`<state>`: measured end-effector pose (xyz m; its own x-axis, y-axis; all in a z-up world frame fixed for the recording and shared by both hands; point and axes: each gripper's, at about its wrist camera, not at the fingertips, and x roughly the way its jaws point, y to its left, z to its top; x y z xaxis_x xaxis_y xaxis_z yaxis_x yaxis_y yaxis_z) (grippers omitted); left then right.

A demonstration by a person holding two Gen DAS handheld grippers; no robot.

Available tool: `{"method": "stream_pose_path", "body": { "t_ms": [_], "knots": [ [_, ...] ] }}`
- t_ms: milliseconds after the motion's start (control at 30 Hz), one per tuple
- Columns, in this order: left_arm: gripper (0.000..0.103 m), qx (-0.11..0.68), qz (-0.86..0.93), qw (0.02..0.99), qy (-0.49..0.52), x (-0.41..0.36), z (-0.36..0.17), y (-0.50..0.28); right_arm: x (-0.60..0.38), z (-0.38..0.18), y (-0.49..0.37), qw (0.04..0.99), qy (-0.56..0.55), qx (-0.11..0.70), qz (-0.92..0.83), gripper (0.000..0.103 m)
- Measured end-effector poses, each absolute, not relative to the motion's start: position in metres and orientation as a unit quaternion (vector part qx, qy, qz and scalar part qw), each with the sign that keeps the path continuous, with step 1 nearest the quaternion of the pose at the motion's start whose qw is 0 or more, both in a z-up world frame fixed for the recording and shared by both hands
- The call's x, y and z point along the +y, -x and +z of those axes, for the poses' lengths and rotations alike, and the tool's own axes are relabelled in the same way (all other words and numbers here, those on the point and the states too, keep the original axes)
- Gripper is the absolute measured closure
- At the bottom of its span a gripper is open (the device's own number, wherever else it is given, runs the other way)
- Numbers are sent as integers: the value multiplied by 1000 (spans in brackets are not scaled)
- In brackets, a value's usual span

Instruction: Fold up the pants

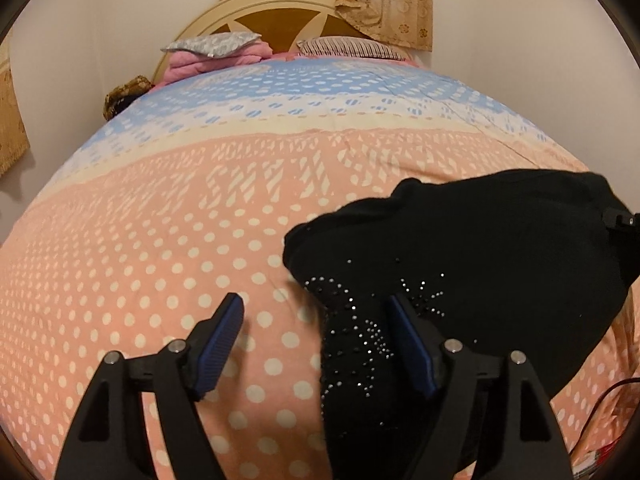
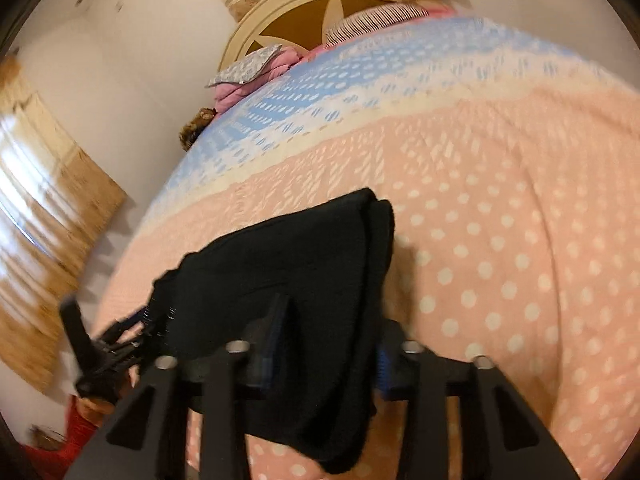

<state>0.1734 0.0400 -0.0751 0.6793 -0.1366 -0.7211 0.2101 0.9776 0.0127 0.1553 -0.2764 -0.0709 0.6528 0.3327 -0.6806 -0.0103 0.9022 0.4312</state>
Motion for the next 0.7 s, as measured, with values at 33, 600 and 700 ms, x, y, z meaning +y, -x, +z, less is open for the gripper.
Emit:
{"method": "stream_pose_path", "body": {
  "t_ms": [33, 600, 700],
  "knots": [
    [26, 390, -94, 915, -48, 40, -75, -174, -274, -68, -154, 890, -192, 402, 91, 72],
    [27, 442, -151, 882, 60, 42, -82, -188, -288, -94, -148, 866, -240, 428, 97, 47],
    [53, 435, -164, 885, 28, 27, -84, -185, -277, -97, -144, 873, -202, 433, 98, 48]
  ]
}}
